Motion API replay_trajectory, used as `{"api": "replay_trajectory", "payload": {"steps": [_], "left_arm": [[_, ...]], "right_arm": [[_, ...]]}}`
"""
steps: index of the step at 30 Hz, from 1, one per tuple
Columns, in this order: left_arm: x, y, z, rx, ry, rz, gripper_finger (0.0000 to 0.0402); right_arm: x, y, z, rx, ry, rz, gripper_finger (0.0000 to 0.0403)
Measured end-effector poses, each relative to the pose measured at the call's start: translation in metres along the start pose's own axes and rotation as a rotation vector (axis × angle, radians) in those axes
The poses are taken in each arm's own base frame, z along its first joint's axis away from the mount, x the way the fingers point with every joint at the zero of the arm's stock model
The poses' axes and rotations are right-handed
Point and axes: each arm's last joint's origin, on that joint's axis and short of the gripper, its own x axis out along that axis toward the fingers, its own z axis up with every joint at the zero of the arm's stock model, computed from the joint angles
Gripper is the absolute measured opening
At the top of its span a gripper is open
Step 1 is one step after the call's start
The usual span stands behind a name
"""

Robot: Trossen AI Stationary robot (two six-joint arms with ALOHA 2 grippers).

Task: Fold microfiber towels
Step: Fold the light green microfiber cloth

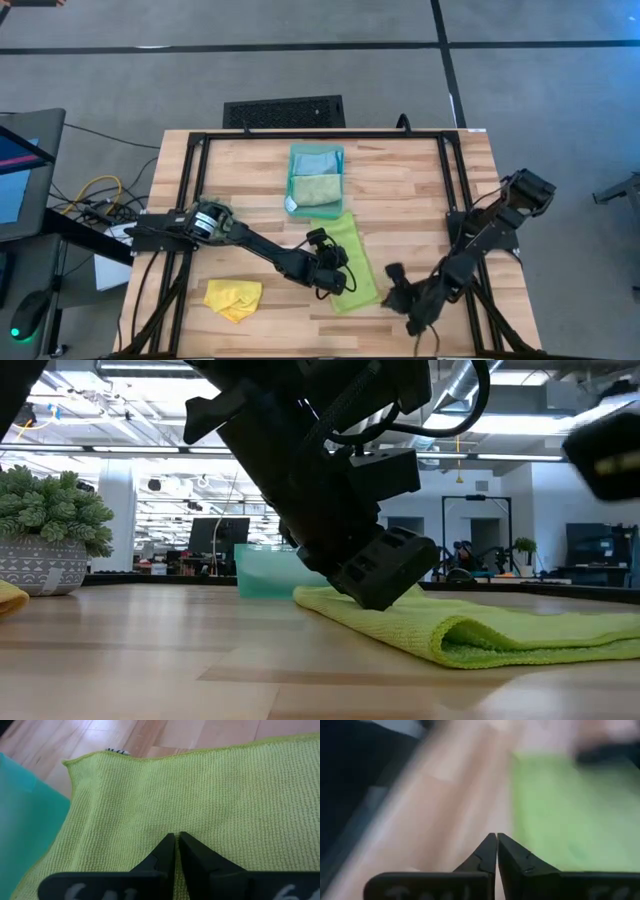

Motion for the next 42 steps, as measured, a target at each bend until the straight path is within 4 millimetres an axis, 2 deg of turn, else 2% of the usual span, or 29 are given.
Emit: {"api": "replay_trajectory", "payload": {"steps": [3,6,11,14,17,22,28,37,42], "left_arm": [[0.000,0.000,0.000,0.001,0.000,0.000,0.0022],[0.000,0.000,0.000,0.007,0.001,0.000,0.0022],[0.000,0.000,0.000,0.012,0.001,-0.001,0.0022],[0.000,0.000,-0.001,0.013,0.001,-0.001,0.0022],[-0.001,-0.001,-0.001,0.015,0.000,-0.003,0.0022],[-0.008,-0.006,0.001,0.062,-0.004,-0.009,0.0022],[-0.026,-0.015,0.016,0.096,-0.008,-0.034,0.0022],[-0.056,-0.023,0.029,0.161,-0.006,-0.007,0.0022],[-0.060,-0.025,0.025,0.192,0.015,-0.004,0.0022]], "right_arm": [[0.003,-0.013,-0.012,0.107,0.115,-0.125,0.0029],[0.013,-0.021,-0.018,0.161,0.163,-0.173,0.0026],[0.036,-0.020,-0.013,0.098,0.074,-0.119,0.0046],[0.042,-0.018,-0.013,0.078,0.079,-0.055,0.0069],[0.041,-0.016,-0.009,0.074,0.093,-0.019,0.0094],[0.025,-0.014,0.006,0.079,0.075,0.001,0.0129],[0.016,-0.017,0.007,0.125,0.085,-0.053,0.0141],[0.038,-0.012,-0.009,0.057,0.157,-0.049,0.0135],[0.044,-0.015,-0.007,0.070,0.128,-0.051,0.0140]]}}
